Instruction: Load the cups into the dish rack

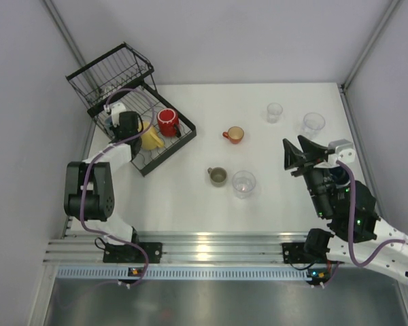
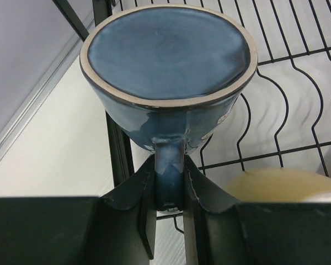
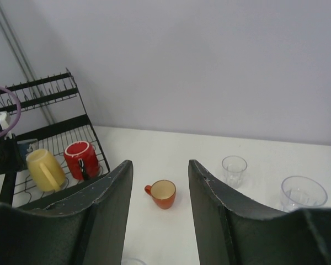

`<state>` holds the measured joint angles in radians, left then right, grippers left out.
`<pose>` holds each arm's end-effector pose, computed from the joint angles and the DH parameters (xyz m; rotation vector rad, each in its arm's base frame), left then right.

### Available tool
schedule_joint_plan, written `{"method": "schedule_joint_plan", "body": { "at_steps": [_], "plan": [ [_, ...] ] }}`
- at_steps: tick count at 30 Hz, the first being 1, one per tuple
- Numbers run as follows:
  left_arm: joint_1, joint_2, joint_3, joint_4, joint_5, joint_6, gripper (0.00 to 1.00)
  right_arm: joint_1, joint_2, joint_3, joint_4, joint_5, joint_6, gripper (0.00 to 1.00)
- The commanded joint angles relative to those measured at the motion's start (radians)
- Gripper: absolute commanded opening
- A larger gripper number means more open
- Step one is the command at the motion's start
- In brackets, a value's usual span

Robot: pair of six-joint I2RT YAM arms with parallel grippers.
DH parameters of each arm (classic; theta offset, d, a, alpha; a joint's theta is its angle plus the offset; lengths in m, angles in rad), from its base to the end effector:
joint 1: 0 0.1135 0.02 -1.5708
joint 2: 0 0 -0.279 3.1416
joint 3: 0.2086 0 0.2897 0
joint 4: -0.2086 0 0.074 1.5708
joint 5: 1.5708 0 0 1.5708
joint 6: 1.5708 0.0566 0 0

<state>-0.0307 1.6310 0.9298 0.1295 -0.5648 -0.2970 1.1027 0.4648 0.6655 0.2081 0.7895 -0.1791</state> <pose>0.3952 0.0182 0.1891 -0.5922 1.9832 0.4032 0.0994 0.1076 0.3991 -0.0976 1.2906 0.3340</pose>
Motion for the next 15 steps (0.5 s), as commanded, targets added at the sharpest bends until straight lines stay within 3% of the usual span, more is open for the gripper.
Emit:
{"method": "schedule_joint_plan", "body": {
  "at_steps": [1,8,10,15],
  "plan": [
    [0.009,0.004,0.014,0.176,-0.015,0.012,0.0,-0.012,-0.002,-0.009,0.014,-0.019,0.01,0.46],
    [0.009,0.036,0.018,0.182,-0.014,0.009,0.0,-0.012,0.003,-0.015,0.025,-0.021,0.006,0.45],
    [0.009,0.032,0.006,0.182,-0.01,0.001,0.09,-0.014,0.008,-0.018,0.028,-0.021,0.006,0.46],
    [0.009,0.03,-0.005,0.18,-0.018,-0.004,0.15,-0.012,0.009,-0.021,0.036,-0.021,0.004,0.46]
  ]
}}
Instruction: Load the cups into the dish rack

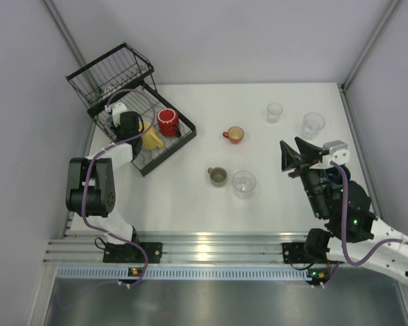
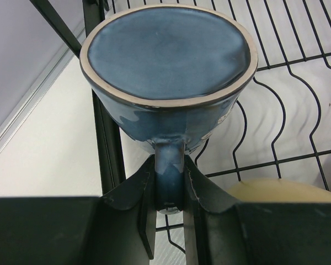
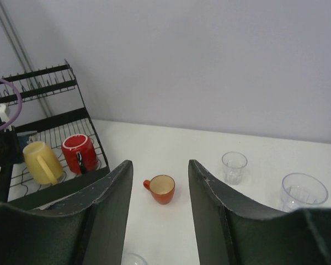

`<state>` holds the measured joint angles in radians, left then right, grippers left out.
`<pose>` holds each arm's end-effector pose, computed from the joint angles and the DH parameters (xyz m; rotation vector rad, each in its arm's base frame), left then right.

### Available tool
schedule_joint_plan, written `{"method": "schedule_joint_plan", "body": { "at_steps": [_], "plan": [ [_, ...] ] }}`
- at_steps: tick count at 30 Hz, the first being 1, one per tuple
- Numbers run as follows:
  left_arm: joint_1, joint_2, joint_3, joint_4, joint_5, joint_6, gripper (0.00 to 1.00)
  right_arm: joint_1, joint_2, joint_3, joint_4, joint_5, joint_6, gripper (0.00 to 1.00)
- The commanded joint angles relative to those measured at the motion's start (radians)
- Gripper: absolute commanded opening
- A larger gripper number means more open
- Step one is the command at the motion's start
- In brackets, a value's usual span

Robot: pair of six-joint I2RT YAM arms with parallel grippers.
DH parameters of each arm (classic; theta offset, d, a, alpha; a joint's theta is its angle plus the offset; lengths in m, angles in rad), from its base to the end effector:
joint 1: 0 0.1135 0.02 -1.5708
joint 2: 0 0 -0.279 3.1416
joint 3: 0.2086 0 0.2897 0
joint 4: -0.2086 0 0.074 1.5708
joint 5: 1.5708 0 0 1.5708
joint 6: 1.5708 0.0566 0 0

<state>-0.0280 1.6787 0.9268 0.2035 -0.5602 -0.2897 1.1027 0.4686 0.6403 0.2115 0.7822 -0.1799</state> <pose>0.4028 0.0188 0.1775 -0.5881 1.9650 0.3955 0.1015 0.1122 0.3897 -0.1215 1.3036 0.3243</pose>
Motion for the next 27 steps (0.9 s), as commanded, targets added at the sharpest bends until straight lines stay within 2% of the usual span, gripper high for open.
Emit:
{"method": "schedule_joint_plan", "body": {
  "at_steps": [1,14,27],
  "plan": [
    [0.007,-0.017,-0.002,0.106,-0.026,-0.011,0.15,-0.012,0.005,0.004,0.031,-0.015,0.007,0.46],
    [0.007,-0.007,-0.003,0.074,-0.04,-0.039,0.29,-0.012,-0.007,-0.007,0.035,-0.012,0.01,0.46],
    [0.007,-0.001,0.014,0.031,-0.061,-0.046,0.32,-0.012,-0.002,-0.016,0.046,-0.011,0.007,0.46]
  ]
}}
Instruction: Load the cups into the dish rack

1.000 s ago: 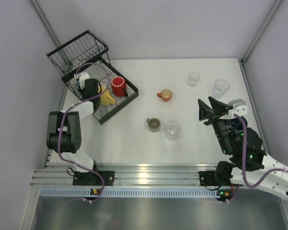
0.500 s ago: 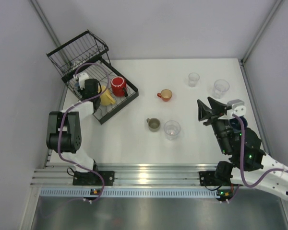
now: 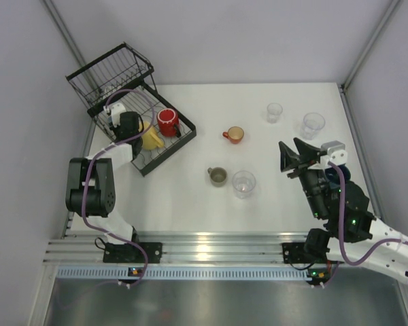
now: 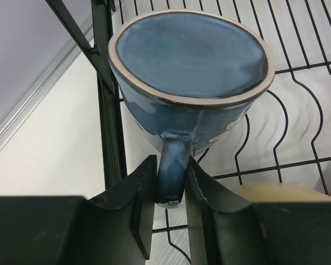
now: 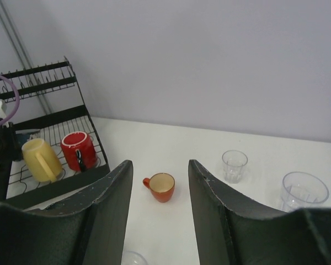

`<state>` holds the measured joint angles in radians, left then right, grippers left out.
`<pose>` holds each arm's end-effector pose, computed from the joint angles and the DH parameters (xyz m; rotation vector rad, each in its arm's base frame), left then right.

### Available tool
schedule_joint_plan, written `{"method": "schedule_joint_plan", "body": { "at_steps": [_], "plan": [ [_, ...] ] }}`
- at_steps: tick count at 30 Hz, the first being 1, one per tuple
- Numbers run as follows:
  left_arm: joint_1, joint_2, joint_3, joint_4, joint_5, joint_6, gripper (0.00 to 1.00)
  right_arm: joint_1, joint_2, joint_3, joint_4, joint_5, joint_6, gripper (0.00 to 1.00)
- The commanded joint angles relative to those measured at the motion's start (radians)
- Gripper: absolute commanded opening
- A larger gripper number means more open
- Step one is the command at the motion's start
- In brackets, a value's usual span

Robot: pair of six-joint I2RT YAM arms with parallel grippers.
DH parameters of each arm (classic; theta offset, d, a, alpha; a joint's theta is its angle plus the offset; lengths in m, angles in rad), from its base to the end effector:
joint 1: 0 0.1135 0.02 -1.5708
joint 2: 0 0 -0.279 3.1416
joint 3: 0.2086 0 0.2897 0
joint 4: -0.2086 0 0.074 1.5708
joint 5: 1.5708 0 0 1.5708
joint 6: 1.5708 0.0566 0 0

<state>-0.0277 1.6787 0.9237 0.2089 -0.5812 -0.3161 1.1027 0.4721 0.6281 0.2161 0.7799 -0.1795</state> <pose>0.4019 0.0199 0.1773 -0.6249 1.9451 0.3998 0.1026 0.1147 0.3852 -0.1307 1.3096 0.3202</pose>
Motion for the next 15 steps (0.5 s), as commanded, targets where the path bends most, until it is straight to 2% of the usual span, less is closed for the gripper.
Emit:
{"method": "schedule_joint_plan", "body": {
  "at_steps": [1,11,15],
  "plan": [
    [0.006,-0.002,0.02,0.021,-0.04,-0.02,0.32,-0.012,-0.006,-0.002,0.043,-0.008,0.006,0.46],
    [0.006,-0.025,0.015,-0.014,-0.045,-0.043,0.37,-0.012,0.008,-0.002,0.051,-0.007,0.003,0.46],
    [0.006,-0.025,0.01,-0.022,-0.045,-0.047,0.33,-0.012,0.0,-0.007,0.051,-0.004,0.008,0.46]
  ]
}}
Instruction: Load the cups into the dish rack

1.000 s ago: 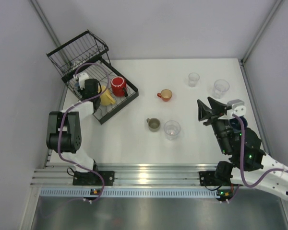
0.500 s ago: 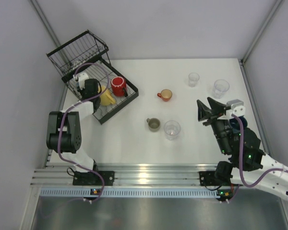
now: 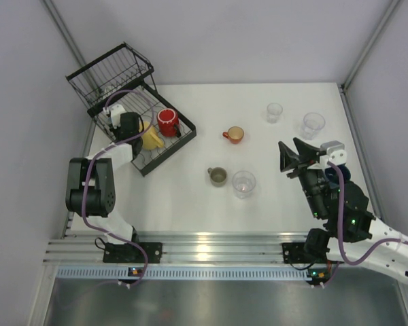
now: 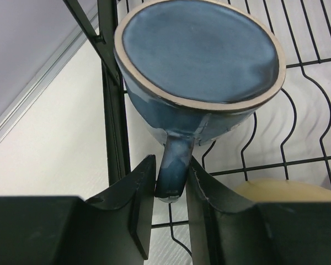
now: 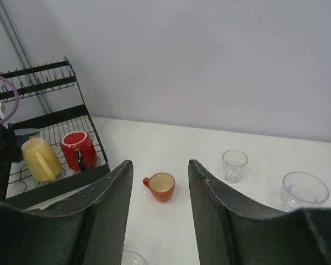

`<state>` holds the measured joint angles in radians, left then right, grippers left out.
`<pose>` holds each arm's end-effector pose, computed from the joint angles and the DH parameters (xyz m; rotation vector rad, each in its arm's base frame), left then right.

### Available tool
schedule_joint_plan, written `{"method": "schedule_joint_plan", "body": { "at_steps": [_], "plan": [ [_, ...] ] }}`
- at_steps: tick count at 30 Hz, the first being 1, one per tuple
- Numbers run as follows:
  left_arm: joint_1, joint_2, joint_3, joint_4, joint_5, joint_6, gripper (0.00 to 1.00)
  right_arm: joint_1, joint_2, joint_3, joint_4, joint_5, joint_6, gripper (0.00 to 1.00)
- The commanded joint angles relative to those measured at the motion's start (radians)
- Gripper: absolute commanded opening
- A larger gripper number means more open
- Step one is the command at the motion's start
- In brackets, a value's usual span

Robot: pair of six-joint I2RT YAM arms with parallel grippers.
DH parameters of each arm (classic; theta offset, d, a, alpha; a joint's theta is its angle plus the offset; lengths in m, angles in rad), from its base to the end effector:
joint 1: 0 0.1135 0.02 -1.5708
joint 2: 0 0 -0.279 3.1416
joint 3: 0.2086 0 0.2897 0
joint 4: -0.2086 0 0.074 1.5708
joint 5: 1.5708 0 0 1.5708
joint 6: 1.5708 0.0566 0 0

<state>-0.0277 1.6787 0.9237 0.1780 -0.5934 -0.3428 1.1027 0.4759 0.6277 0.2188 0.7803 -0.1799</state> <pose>0.3996 0.0206 0.1744 -0.6532 1.9589 0.4087 0.1030 0.1155 0.3849 -0.1317 1.3106 0.3188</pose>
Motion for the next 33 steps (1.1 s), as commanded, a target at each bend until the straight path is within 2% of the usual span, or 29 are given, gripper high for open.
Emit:
{"method": "schedule_joint_plan", "body": {
  "at_steps": [1,2,7,10,13,17,33],
  "plan": [
    [0.008,-0.025,0.01,0.0,-0.032,-0.024,0.33,-0.012,-0.005,-0.008,0.048,-0.004,0.008,0.46],
    [0.006,-0.022,0.01,-0.002,-0.032,-0.031,0.32,-0.012,-0.006,-0.01,0.048,-0.004,0.008,0.46],
    [0.006,-0.01,0.01,-0.015,-0.025,-0.067,0.14,-0.01,-0.006,-0.01,0.047,-0.003,0.01,0.46],
    [0.006,0.003,0.017,-0.025,-0.011,-0.088,0.13,-0.012,-0.006,-0.008,0.047,-0.001,0.01,0.46],
    [0.006,0.016,0.021,-0.025,-0.011,-0.097,0.16,-0.012,-0.003,-0.006,0.047,-0.001,0.008,0.46],
    [0.006,0.015,0.021,-0.025,-0.011,-0.096,0.27,-0.012,0.0,-0.002,0.048,-0.001,0.007,0.46],
    [0.006,-0.037,0.029,-0.028,-0.013,-0.064,0.39,-0.012,0.001,-0.003,0.056,0.001,0.003,0.46]
  ]
}}
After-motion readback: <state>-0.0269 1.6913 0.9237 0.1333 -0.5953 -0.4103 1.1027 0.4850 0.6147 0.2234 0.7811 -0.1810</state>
